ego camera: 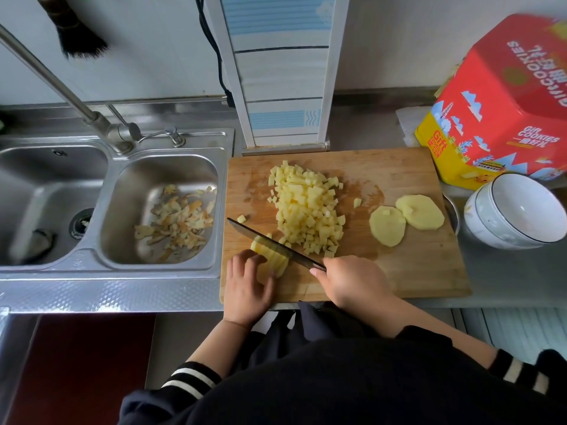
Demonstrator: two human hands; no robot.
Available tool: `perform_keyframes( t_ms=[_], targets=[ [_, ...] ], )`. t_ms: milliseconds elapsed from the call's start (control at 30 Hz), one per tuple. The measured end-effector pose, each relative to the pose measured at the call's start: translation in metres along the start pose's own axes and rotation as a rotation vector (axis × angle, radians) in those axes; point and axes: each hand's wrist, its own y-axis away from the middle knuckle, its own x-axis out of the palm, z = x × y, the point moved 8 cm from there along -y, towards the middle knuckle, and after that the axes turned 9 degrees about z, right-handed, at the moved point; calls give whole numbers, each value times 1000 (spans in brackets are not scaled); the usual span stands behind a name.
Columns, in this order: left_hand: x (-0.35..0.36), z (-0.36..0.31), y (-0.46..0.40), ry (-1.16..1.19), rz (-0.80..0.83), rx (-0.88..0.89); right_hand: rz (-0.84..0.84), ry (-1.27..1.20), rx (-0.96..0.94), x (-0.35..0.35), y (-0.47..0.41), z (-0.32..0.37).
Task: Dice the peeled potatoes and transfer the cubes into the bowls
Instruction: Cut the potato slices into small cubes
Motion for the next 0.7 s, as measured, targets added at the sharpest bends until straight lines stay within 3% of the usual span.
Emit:
perform_keyframes(
  t_ms=[167,467,700],
  targets=[
    [3,0,-5,1,36,12,18,-1,-4,3,-3,-1],
    [13,-6,0,-65,-46,171,117,-3,69,7,-10,-3],
    [12,-8,0,-52,-68,192,165,-34,113,20,-22,-5]
  ],
)
